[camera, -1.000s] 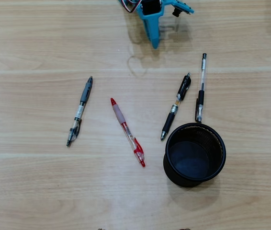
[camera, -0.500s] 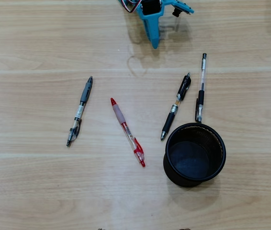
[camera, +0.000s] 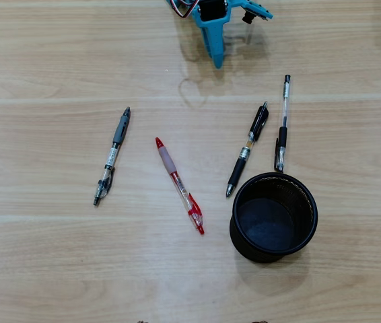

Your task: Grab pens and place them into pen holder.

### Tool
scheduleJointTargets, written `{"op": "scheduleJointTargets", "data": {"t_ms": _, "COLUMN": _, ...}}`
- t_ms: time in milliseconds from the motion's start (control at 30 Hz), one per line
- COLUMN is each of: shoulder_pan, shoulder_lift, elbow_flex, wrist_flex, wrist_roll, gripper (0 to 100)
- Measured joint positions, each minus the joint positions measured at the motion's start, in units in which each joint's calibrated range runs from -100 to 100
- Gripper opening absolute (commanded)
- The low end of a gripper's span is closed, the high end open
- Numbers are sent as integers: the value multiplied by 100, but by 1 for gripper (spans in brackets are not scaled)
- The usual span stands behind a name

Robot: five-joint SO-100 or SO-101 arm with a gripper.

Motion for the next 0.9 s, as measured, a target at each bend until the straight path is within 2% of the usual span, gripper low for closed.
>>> {"op": "scheduleJointTargets", "data": {"t_ms": 433, "shoulder_pan": 17, "shoulder_lift": 0, "elbow_flex": 0, "wrist_flex": 0, "wrist_roll": 0, "gripper": 19}}
{"op": "scheduleJointTargets", "data": {"t_ms": 533, "shoulder_pan": 270, "shoulder_lift": 51, "elbow_flex": -27, "wrist_flex": -112, "wrist_roll": 0, "gripper": 19}}
{"op": "scheduleJointTargets", "data": {"t_ms": 600, "shoulder_pan": 608, "shoulder_lift": 398, "elbow_flex": -212, "wrist_flex": -431, "wrist_roll": -214, "gripper": 19}}
{"op": "scheduleJointTargets", "data": {"t_ms": 733, "shoulder_pan": 1385, "shoulder_lift": 1464, "elbow_flex": -1417, "wrist_flex": -1309, "wrist_roll": -1028, "gripper": 19}}
{"op": "scheduleJointTargets", "data": {"t_ms": 900, "shoulder_pan": 2144, "shoulder_lift": 4367, "elbow_flex": -4462, "wrist_flex": -1559, "wrist_roll": -1304, "gripper": 19}}
